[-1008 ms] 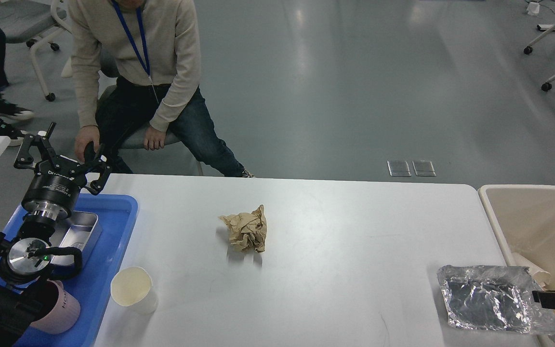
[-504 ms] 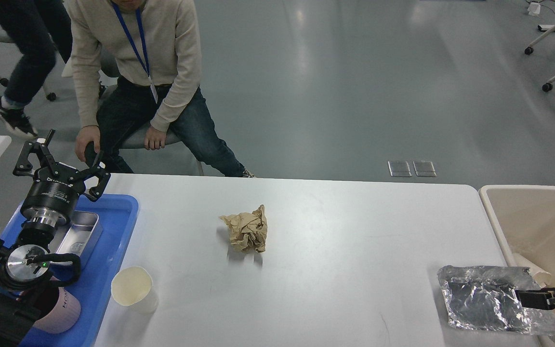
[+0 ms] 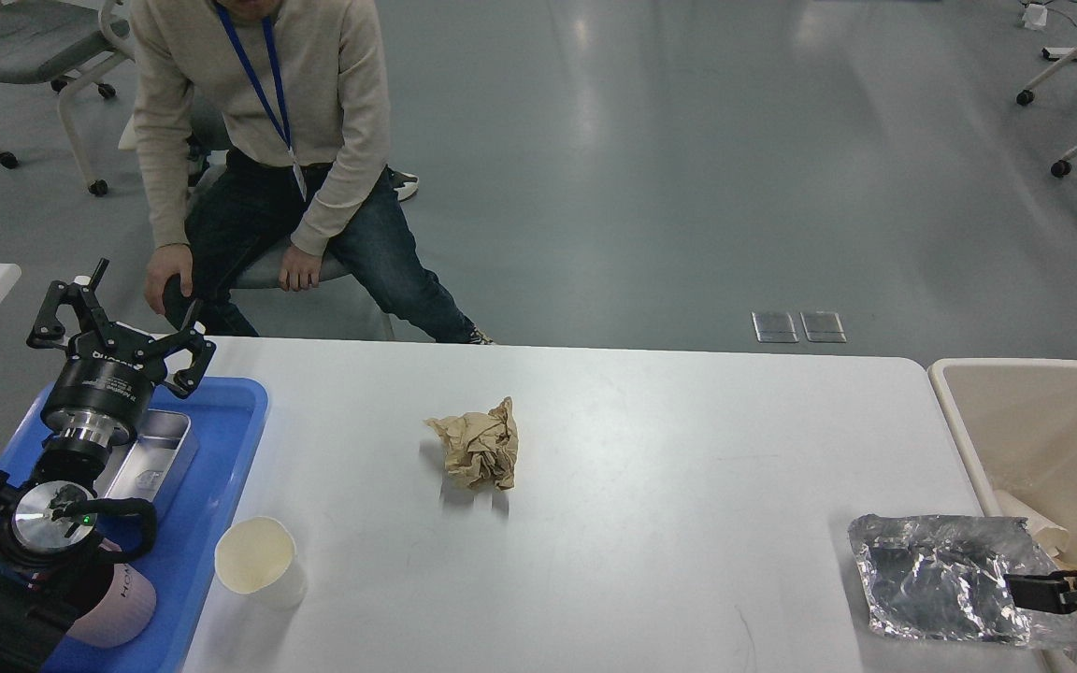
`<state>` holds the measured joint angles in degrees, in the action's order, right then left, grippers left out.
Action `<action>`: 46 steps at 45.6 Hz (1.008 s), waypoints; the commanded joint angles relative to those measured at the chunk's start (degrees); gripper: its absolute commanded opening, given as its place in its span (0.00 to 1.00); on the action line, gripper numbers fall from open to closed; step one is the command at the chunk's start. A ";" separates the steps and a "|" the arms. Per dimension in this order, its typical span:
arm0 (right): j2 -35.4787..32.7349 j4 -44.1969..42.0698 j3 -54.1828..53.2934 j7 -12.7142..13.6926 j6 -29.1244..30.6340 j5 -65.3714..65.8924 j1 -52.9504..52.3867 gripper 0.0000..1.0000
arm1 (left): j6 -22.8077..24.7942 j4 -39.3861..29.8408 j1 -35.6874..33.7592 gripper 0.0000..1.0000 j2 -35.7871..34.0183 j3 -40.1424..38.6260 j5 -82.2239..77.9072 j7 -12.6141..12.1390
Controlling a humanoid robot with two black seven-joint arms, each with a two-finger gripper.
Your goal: Tidy desktop
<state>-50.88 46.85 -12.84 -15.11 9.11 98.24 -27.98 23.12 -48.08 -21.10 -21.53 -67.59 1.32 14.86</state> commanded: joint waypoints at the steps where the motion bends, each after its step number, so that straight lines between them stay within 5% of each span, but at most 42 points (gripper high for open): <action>1: 0.34 -0.35 0.01 -1.15 -0.50 0.02 0.21 0.39 | 0.00 0.00 0.01 0.96 0.00 0.00 0.00 0.00; 18: 3.32 -5.28 0.01 -2.47 -1.64 0.02 1.17 0.18 | 0.18 0.00 0.09 0.96 0.00 0.00 0.00 0.00; 20: 3.33 -5.19 0.10 -3.25 -1.64 0.02 1.35 0.00 | 0.26 0.00 0.09 0.96 0.00 0.00 0.00 0.00; 46: 2.89 -5.63 -0.08 -5.72 -1.38 -0.51 1.00 0.00 | 0.18 0.00 0.09 0.96 0.00 -0.09 0.09 0.00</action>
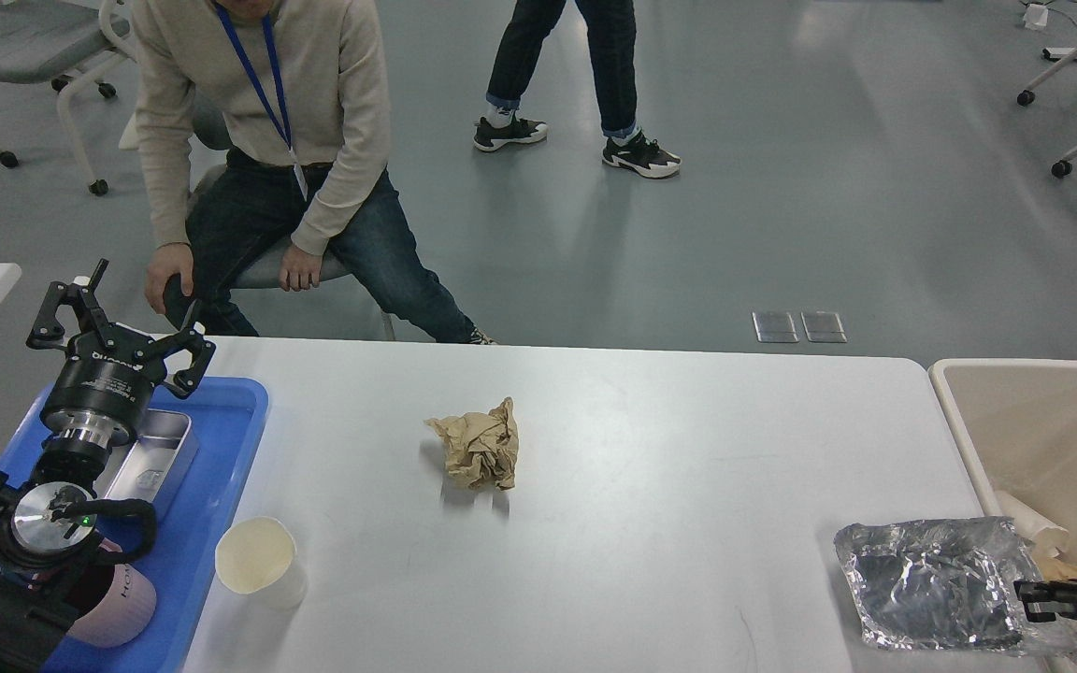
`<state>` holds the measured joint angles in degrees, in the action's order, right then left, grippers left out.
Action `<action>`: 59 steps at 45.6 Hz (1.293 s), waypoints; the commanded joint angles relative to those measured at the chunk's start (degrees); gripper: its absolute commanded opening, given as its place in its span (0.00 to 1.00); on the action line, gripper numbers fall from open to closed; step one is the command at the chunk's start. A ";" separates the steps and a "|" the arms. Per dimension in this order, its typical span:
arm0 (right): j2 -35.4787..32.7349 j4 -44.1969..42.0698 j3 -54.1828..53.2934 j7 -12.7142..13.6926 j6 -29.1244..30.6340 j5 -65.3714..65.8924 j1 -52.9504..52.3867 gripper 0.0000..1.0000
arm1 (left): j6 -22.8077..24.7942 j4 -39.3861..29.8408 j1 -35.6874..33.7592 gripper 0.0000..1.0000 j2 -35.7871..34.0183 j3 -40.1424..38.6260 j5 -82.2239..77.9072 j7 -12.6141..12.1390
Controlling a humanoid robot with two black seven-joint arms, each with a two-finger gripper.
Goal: Tidy desktop
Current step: 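Lift the foil wrapper with the right gripper and carry it over the table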
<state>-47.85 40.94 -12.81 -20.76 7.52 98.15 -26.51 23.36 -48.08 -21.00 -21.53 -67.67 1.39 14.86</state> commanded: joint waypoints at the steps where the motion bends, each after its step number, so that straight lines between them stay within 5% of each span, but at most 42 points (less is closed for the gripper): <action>1: -0.14 0.29 -0.11 -0.07 0.21 -0.42 -0.73 0.00 | -0.07 0.00 0.00 0.96 0.00 -0.01 0.02 0.00; 41: -30.10 32.63 -0.99 -1.91 14.70 -2.35 -17.86 0.00 | -0.33 -0.09 -0.09 0.96 0.70 0.08 0.02 0.00; 48: -31.78 34.74 -0.90 -2.61 21.39 -2.35 -24.89 0.00 | -0.33 -0.09 -0.09 0.96 0.79 0.08 0.02 0.00; 59: -35.74 40.98 -1.08 -2.44 23.50 -2.35 -27.19 0.00 | -0.33 -0.09 -0.09 0.96 0.70 0.08 -0.07 0.00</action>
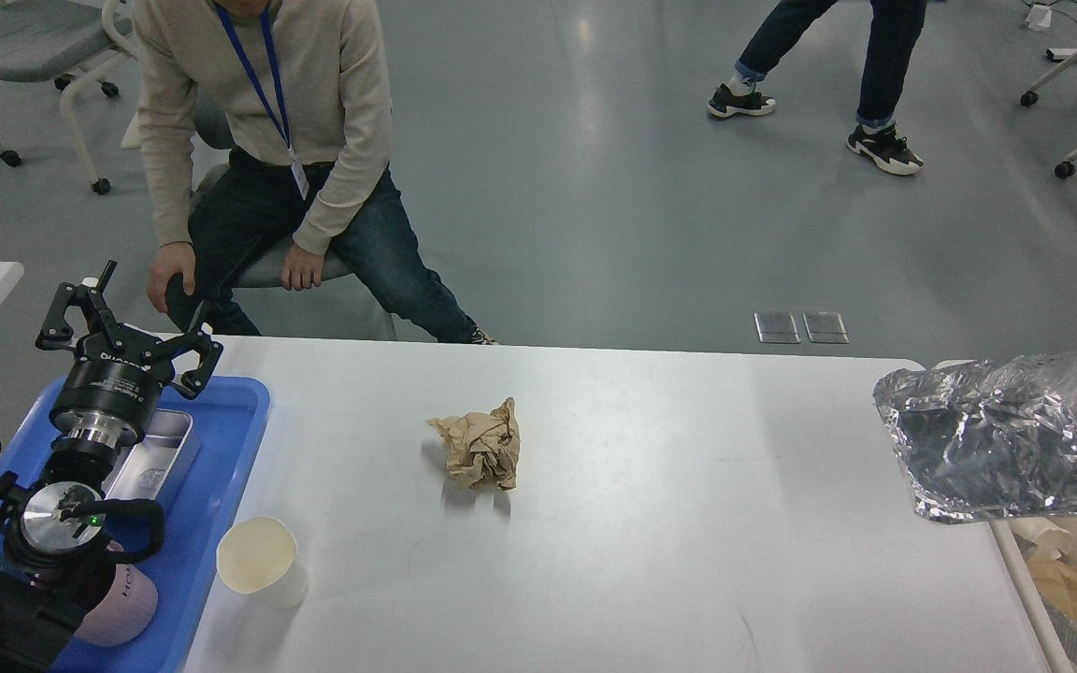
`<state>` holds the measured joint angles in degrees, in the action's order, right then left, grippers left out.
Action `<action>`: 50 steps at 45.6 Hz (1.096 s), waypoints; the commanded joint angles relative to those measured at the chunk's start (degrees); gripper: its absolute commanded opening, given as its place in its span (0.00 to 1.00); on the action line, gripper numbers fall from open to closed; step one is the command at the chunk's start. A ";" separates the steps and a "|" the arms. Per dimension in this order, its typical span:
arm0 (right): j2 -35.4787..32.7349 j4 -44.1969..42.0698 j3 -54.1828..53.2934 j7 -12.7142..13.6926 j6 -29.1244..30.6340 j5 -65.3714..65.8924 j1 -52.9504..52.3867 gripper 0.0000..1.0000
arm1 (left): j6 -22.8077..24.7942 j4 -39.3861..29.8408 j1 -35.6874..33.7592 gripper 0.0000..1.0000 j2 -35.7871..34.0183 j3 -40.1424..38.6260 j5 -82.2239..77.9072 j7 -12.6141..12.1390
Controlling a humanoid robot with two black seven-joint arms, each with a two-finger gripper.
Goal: Tidy desktop
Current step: 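Lift the foil wrapper with the right gripper and carry it over the table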
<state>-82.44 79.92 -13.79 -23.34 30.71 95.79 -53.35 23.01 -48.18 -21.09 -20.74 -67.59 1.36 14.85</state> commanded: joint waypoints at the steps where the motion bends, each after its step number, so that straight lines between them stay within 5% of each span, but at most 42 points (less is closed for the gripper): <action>1: -1.05 1.99 -0.10 0.14 0.41 0.01 -0.35 0.00 | 0.10 0.02 0.00 0.96 -0.09 0.00 -0.04 0.00; 10: 1.66 1.47 -0.01 0.75 0.32 -0.08 -0.44 0.00 | -0.07 -0.07 -0.26 0.96 0.00 0.00 -0.04 0.00; 31: 20.82 -2.84 0.43 2.68 0.76 0.36 -1.67 0.00 | -0.16 -0.07 -0.17 0.96 -1.14 -0.35 -0.30 0.00; 50: 43.85 -20.67 0.69 6.38 2.17 -0.16 -4.40 0.00 | -0.77 -0.07 -0.17 0.96 -2.02 -0.62 -0.30 0.09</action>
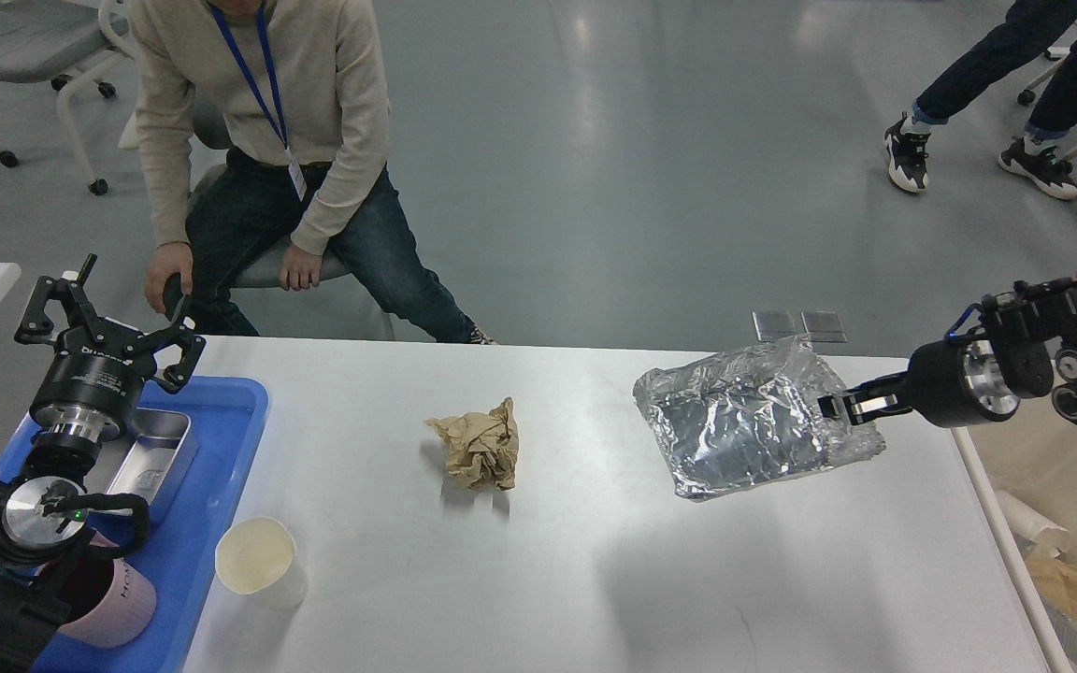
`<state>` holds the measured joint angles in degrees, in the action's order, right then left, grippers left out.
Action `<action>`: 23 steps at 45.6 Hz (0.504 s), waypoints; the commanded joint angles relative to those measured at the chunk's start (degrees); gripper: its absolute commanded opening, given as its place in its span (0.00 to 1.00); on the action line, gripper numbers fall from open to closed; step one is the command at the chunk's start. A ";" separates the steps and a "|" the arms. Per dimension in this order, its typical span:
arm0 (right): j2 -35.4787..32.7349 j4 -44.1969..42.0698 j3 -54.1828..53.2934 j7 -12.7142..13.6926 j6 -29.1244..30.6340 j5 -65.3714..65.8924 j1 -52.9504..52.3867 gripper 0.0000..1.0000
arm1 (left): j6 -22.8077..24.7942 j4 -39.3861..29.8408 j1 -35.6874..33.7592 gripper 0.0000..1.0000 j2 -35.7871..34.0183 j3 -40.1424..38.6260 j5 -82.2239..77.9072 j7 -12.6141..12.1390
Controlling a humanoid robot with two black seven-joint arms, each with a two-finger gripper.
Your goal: Tidy desktop
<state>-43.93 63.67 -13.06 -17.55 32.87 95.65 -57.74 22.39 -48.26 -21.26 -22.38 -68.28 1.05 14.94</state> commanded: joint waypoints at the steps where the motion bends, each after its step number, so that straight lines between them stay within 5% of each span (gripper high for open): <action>1: 6.31 -5.22 -0.03 0.67 0.00 -0.02 0.00 0.00 | -0.15 0.01 -0.01 0.96 -0.38 0.08 0.00 0.00; 23: 15.72 -12.43 -0.12 3.75 -0.09 -3.01 -0.18 0.00 | -0.85 0.10 0.26 0.96 -2.31 0.70 -1.13 -0.09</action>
<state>-29.09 51.89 -13.16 -14.71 32.87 92.66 -57.91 21.72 -48.19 -21.02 -24.42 -67.69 0.92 14.94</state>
